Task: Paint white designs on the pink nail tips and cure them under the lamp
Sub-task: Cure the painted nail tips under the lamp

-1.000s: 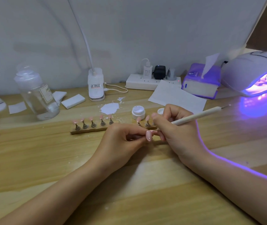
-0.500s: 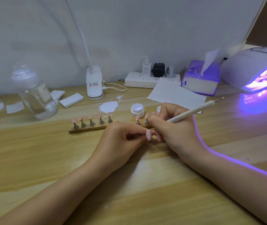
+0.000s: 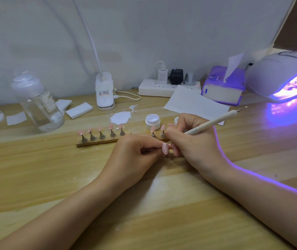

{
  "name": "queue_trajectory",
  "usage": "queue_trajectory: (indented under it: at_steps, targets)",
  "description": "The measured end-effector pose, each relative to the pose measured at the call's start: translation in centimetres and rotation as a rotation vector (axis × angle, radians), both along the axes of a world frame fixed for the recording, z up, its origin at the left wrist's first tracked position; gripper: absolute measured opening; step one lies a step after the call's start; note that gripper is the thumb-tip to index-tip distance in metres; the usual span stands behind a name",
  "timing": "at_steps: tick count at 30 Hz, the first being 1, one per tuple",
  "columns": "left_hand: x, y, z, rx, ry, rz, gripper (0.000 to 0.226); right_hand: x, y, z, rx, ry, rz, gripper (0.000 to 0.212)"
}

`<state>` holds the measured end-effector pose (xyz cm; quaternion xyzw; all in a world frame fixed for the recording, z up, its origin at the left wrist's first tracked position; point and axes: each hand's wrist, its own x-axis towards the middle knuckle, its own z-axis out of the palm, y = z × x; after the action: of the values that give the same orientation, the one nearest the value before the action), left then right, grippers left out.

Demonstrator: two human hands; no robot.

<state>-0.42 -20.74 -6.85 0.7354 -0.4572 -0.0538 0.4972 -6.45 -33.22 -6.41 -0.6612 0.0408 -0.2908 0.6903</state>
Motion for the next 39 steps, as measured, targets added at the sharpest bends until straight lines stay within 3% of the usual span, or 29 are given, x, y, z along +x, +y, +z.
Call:
queue_trajectory:
  at_steps: [39]
  targets:
    - [-0.04, -0.05, -0.02, 0.005, -0.018, 0.02, 0.017, -0.04, -0.07, -0.1, -0.032, 0.004, -0.015, 0.043]
